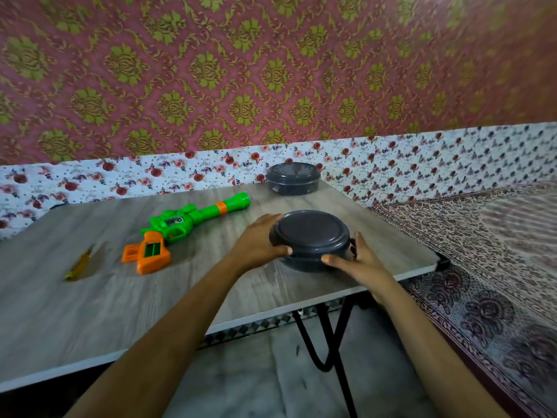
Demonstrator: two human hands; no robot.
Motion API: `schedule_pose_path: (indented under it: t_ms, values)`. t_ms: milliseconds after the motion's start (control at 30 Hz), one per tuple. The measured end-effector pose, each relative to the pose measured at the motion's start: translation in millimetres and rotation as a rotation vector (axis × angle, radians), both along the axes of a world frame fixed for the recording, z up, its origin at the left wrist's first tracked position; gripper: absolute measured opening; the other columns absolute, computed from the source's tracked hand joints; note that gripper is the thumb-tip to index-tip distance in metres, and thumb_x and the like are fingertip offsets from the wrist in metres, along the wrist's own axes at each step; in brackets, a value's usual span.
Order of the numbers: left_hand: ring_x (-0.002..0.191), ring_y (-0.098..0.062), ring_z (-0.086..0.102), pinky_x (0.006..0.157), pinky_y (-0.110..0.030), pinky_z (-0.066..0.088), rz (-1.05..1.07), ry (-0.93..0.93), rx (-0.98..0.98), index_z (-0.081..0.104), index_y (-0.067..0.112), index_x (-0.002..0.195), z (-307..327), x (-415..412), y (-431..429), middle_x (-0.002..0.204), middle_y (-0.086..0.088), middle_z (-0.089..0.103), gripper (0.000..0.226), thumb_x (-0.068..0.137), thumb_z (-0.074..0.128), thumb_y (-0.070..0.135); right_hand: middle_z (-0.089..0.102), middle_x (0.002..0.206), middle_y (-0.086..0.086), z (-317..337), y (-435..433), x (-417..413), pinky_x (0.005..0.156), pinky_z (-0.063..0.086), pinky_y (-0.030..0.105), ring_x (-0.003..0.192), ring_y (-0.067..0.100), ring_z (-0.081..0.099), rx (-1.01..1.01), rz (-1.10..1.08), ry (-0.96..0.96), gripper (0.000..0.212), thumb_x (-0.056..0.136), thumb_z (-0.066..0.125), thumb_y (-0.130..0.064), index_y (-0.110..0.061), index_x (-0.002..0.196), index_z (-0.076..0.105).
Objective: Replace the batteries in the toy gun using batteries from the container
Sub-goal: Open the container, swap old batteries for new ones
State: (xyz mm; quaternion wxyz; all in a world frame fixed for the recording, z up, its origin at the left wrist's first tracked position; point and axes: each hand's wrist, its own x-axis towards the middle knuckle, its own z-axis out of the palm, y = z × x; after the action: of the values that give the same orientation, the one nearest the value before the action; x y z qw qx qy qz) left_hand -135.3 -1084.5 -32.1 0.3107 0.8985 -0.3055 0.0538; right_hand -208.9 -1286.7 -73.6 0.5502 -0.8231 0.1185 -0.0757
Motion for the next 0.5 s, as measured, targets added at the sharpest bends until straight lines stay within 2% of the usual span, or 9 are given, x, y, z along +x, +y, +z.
schedule_pose_path:
  t_ms: [67,133,233,333,500]
  values:
    - [0.14,-0.019,0.028,0.109,-0.022,0.021,-0.148,-0.088,0.176,0.038,0.023,0.142,5.2,4.9,-5.1,0.149,-0.002,0.037,0.071,0.08,0.072,0.026,0.03,0.15,0.006,-7.2,1.8,3.5,0.112,0.029,0.037,0.137,0.026,0.031,-0.109,0.048,-0.039,0.119,0.066,0.081,-0.03,-0.017,0.148,-0.003]
    - [0.142,-0.016,0.022,0.111,-0.022,0.017,-0.235,-0.099,0.362,0.038,0.027,0.142,5.7,9.9,-11.7,0.152,0.001,0.032,0.07,0.081,0.071,0.03,0.038,0.143,0.007,-13.3,5.5,8.1,0.106,0.036,0.033,0.131,0.024,0.038,-0.161,0.041,-0.076,0.118,0.061,0.084,-0.022,-0.02,0.146,0.001]
    - [0.137,-0.014,0.034,0.109,-0.026,0.027,-0.27,-0.173,0.459,0.041,0.028,0.141,6.1,14.2,-20.0,0.149,0.004,0.039,0.067,0.08,0.069,0.028,0.044,0.138,0.006,-18.9,10.1,13.8,0.103,0.041,0.041,0.125,0.025,0.045,-0.198,-0.043,-0.071,0.117,0.055,0.085,-0.03,-0.026,0.143,0.008]
    - [0.126,-0.014,0.046,0.1,-0.033,0.04,-0.265,-0.307,0.531,0.045,0.029,0.138,10.8,14.8,-23.5,0.141,0.006,0.05,0.062,0.08,0.067,0.031,0.045,0.138,0.005,-22.3,15.5,16.0,0.098,0.044,0.043,0.123,0.026,0.049,-0.281,-0.129,-0.069,0.121,0.048,0.086,-0.043,-0.022,0.141,0.012]
    - [0.107,-0.017,0.054,0.079,-0.027,0.038,-0.338,-0.49,0.671,0.049,0.027,0.136,26.8,11.7,-32.7,0.124,0.005,0.062,0.059,0.08,0.066,0.035,0.04,0.145,0.001,-25.3,26.2,15.9,0.096,0.045,0.042,0.126,0.025,0.048,-0.416,-0.27,-0.028,0.131,0.046,0.083,-0.054,-0.019,0.145,0.005]
